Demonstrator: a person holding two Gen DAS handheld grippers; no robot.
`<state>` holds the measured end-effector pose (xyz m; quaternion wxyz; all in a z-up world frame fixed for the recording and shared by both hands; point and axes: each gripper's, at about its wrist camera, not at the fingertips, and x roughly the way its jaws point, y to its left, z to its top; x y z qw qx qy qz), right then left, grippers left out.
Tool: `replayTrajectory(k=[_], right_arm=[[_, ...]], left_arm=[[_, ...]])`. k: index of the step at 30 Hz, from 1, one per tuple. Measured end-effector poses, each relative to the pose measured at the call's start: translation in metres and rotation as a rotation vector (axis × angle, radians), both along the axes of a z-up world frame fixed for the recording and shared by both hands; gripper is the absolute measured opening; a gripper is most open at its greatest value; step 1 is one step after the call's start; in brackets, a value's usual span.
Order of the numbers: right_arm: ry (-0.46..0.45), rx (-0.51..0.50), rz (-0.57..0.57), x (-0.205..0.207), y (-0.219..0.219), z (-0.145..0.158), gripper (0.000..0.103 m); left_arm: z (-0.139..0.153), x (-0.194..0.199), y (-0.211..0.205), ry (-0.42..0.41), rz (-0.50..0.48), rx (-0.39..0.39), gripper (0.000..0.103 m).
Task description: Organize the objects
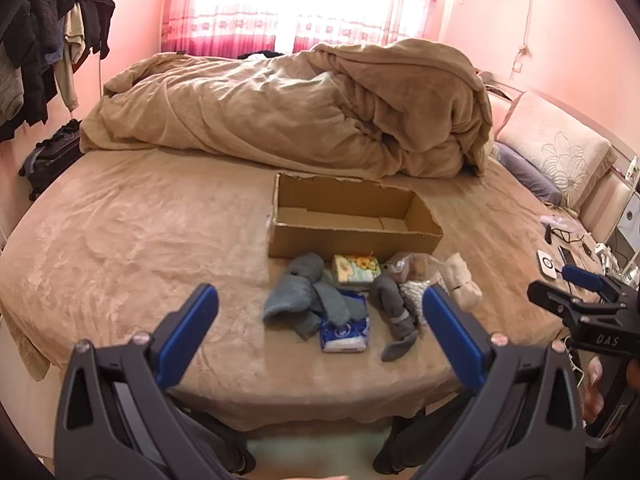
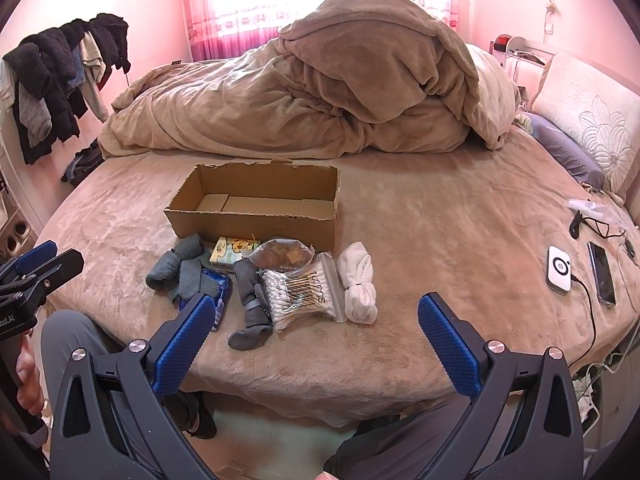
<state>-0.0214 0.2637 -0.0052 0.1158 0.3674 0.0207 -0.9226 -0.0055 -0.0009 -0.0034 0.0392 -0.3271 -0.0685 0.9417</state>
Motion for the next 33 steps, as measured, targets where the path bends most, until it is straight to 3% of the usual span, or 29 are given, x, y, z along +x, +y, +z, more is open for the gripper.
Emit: replayTrajectory(k=[33], right_arm=[[-0.003, -0.007, 0.001, 0.0008, 0.0, 0.0005, 0.103]], left_arm=[[0.0018, 0.0008, 0.0014, 0.004, 0.003, 0.0, 0.102]])
